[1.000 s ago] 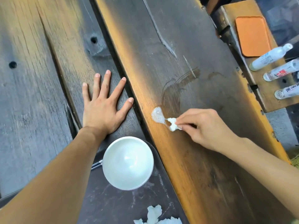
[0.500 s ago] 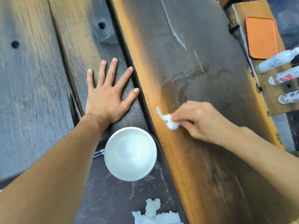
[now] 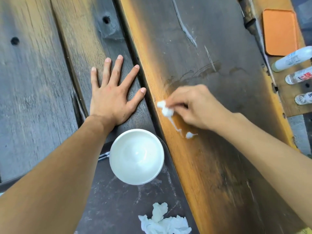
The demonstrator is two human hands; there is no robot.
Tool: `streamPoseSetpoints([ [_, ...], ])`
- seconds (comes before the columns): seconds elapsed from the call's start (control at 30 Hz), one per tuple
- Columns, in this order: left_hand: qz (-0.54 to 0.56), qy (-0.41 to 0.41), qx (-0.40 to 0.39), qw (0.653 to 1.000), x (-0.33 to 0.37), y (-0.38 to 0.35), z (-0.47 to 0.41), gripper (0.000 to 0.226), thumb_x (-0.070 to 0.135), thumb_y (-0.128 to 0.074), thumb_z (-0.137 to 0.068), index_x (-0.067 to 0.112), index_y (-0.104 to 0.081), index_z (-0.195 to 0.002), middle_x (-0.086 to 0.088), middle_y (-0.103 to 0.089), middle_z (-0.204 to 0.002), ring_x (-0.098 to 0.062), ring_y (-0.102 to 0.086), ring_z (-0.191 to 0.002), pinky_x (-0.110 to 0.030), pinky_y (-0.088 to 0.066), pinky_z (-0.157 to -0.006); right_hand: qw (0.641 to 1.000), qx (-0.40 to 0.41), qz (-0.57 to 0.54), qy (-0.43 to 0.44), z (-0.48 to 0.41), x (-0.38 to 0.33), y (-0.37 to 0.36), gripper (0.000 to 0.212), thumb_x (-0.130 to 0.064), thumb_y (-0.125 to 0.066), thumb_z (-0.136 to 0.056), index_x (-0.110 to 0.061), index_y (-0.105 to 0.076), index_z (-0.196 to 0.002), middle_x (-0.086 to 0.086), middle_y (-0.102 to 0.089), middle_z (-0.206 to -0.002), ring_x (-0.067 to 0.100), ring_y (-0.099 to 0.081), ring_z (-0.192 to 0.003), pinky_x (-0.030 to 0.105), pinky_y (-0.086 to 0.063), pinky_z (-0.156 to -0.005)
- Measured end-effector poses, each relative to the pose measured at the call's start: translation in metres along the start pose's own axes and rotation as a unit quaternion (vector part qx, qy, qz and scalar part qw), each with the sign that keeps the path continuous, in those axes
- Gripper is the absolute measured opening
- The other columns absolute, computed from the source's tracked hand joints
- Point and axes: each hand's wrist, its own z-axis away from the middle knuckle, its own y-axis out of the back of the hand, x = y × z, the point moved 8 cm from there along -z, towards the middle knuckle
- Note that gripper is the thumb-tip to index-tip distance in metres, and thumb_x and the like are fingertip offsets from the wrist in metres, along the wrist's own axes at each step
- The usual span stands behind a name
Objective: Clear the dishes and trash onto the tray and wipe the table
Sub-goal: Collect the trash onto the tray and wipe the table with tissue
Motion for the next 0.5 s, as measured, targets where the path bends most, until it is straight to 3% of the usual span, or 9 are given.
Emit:
streamPoseSetpoints([
  [0.07,-0.001,-0.001,-0.001,1.000,0.001,0.000,0.000,0.069,0.074,-0.018,-0.095,0.044,-0.017,-0.156,-0.004,-0.009,-0.168,-0.031,-0.004,-0.154,-0.062,-0.005,-0.119,0.991,-0.122,0.002,0.049,0.025,-0.015,-0.016,0.015,-0.006,-0.073,-0.084,-0.010,-0.079,-0.097,0.001,-0.075,-0.098,0.016,-0.068,-0.092,0.032,-0.052,-0.088],
  [0.13,-0.002,-0.001,0.001,1.000,0.001,0.000,0.001,0.068,0.073,-0.018,-0.095,0.043,-0.018,-0.156,-0.004,-0.009,-0.168,-0.031,-0.005,-0.154,-0.062,-0.006,-0.119,0.978,-0.204,0.017,0.046,0.044,-0.009,-0.022,0.015,-0.011,-0.073,-0.085,-0.015,-0.079,-0.098,-0.006,-0.075,-0.098,0.009,-0.067,-0.092,0.030,-0.051,-0.088],
  [0.2,-0.004,0.000,0.002,1.000,0.001,0.001,0.001,0.068,0.073,-0.019,-0.095,0.043,-0.018,-0.156,-0.004,-0.009,-0.168,-0.031,-0.005,-0.154,-0.062,-0.006,-0.119,0.989,-0.148,-0.020,-0.005,0.043,0.012,-0.004,0.016,-0.009,-0.076,-0.082,-0.016,-0.080,-0.095,-0.006,-0.076,-0.095,0.009,-0.069,-0.088,0.032,-0.053,-0.085],
  [0.27,-0.002,-0.001,0.001,1.000,0.001,0.001,0.000,0.068,0.073,-0.020,-0.095,0.043,-0.019,-0.156,-0.004,-0.009,-0.168,-0.031,-0.005,-0.154,-0.061,-0.005,-0.119,0.994,0.020,-0.061,-0.091,0.029,0.045,0.032,0.015,-0.007,-0.077,-0.080,-0.015,-0.081,-0.092,0.000,-0.076,-0.093,0.015,-0.071,-0.087,0.039,-0.054,-0.084],
  [0.33,-0.001,0.000,0.002,1.000,0.001,0.001,0.000,0.068,0.072,-0.021,-0.095,0.043,-0.019,-0.156,-0.005,-0.010,-0.168,-0.031,-0.005,-0.154,-0.061,-0.005,-0.119,0.972,0.154,-0.046,-0.173,0.011,0.073,0.061,0.014,-0.014,-0.074,-0.082,-0.018,-0.080,-0.094,0.001,-0.077,-0.091,0.018,-0.071,-0.088,0.039,-0.053,-0.089],
  [0.4,-0.006,0.000,0.004,1.000,0.000,0.000,0.001,0.067,0.072,-0.021,-0.096,0.044,-0.018,-0.156,-0.004,-0.010,-0.168,-0.031,-0.005,-0.154,-0.061,-0.006,-0.119,0.959,0.185,-0.039,-0.211,-0.016,0.085,0.065,0.015,-0.021,-0.072,-0.083,-0.023,-0.080,-0.096,-0.001,-0.077,-0.092,0.015,-0.069,-0.091,0.030,-0.049,-0.093],
  [0.5,-0.007,-0.002,0.006,1.000,0.000,0.000,0.001,0.066,0.071,-0.021,-0.096,0.044,-0.018,-0.156,-0.004,-0.010,-0.168,-0.031,-0.006,-0.154,-0.061,-0.006,-0.119,0.978,0.119,-0.008,-0.173,-0.047,0.067,0.041,0.016,-0.018,-0.070,-0.085,-0.022,-0.079,-0.098,-0.001,-0.076,-0.100,0.018,-0.066,-0.098,0.029,-0.044,-0.097],
])
